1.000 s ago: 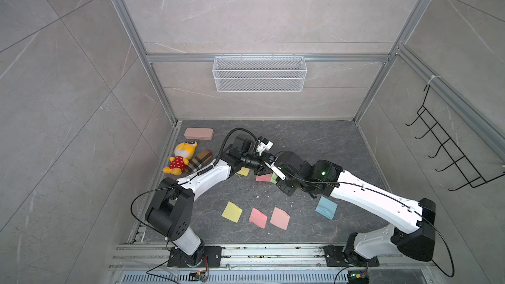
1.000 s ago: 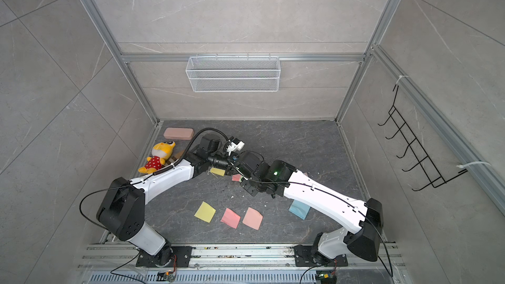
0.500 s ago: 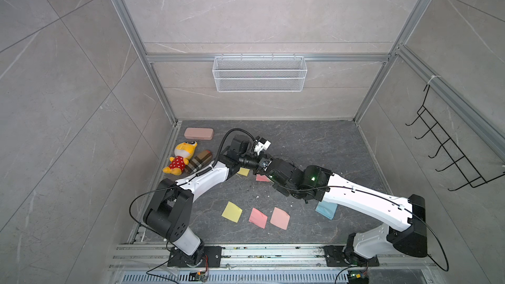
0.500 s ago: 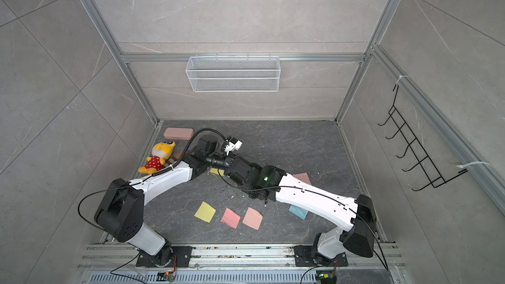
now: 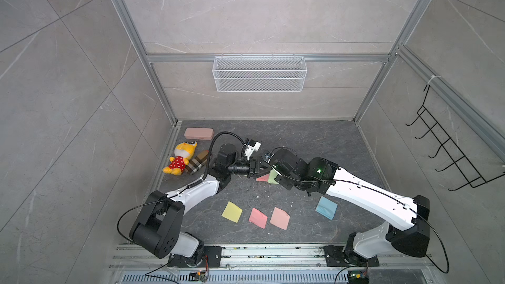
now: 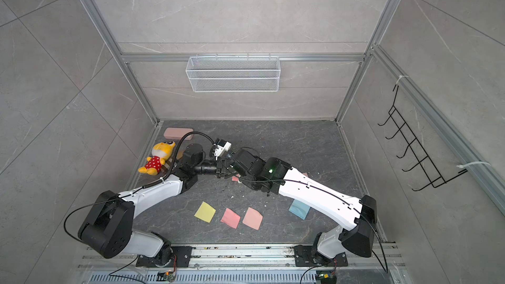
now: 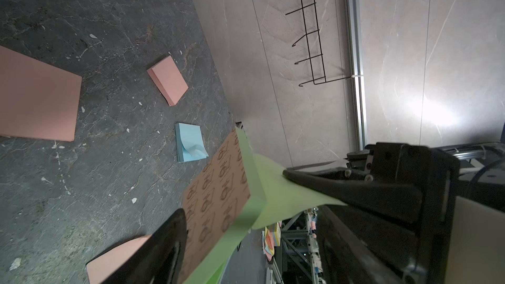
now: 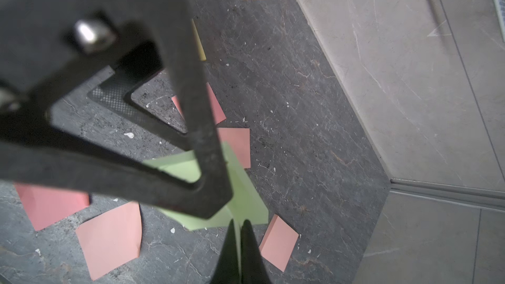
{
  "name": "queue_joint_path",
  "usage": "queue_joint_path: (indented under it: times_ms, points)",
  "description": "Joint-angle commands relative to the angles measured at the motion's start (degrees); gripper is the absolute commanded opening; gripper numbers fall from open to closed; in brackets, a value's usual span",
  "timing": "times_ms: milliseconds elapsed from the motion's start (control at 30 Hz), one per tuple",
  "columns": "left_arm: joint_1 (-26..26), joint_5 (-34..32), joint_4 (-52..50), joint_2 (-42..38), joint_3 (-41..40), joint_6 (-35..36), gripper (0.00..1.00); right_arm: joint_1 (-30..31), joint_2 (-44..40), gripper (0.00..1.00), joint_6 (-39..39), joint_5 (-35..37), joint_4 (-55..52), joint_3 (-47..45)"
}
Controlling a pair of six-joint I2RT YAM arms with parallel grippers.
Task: Tear off pages from different memo pads
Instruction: Tear off the paper from the memo pad, then place the memo pad at the center of the board.
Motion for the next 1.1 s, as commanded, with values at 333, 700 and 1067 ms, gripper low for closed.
queue_joint_path:
  times_ms: [333, 700, 1067]
  points:
    - [0.0, 0.1, 5.3, -3.8, -2.3, 10.1, 0.73, -0.2, 3.5, 0.0, -0.1, -3.0, -7.0, 12.0]
    - [0.6, 1.0, -8.2, 0.0, 3.6, 15.1, 0.04, -1.8, 4.6, 0.0, 2.0, 9.4, -5.0, 10.9]
    - [7.9, -4.1, -23.7, 1.7, 3.0, 13.8, 0.0, -9.6, 5.0, 0.0, 11.1, 18.6, -6.6, 1.8]
